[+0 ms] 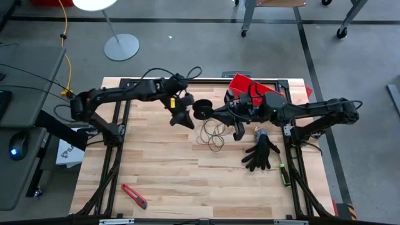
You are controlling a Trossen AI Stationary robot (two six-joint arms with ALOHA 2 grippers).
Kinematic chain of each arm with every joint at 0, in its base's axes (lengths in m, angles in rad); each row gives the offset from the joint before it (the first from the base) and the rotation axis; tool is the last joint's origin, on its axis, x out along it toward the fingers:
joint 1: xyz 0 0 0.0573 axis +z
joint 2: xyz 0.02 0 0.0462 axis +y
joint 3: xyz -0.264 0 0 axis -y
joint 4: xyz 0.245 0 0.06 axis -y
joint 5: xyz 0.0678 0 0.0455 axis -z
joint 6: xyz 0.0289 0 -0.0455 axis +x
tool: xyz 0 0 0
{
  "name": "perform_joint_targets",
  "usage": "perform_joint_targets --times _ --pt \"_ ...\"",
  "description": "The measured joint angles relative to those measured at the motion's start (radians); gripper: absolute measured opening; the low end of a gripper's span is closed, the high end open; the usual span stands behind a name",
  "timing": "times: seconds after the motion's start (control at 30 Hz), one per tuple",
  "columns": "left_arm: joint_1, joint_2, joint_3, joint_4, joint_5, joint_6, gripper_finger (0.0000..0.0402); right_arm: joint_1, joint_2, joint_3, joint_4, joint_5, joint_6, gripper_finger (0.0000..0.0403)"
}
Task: Coil cords
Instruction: Uncoil the black wire from the spool, then coil the black wire on the spool
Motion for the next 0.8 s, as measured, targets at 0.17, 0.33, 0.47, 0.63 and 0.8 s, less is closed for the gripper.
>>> perform_joint_targets --times 0.17,0.33,0.47,0.63,0.8 --pt "-0.005 -0.096 0.0 -0.13 -0.25 0.097 0.0104 -0.026 -0.001 0.0 -0.014 0.003 0.0 0.0" --pt "-0.005 -0.204 0.0 -0.126 -0.423 0.092 0.0141 -0.046 -0.001 0.0 -0.066 0.003 -0.013 0.0" --pt "-0.011 -0.299 0.0 -0.019 -0.463 0.019 0.0161 -0.056 -0.001 0.0 -0.192 0.057 -0.019 0.0" --pt "-0.063 -0.399 0.002 0.086 -0.605 0.066 0.0169 -0.056 -0.001 0.0 -0.339 0.179 -0.019 0.0" --pt "-0.13 -0.409 0.002 0.036 -0.818 0.236 0.017 -0.056 0.005 0.0 -0.391 0.214 -0.04 0.0"
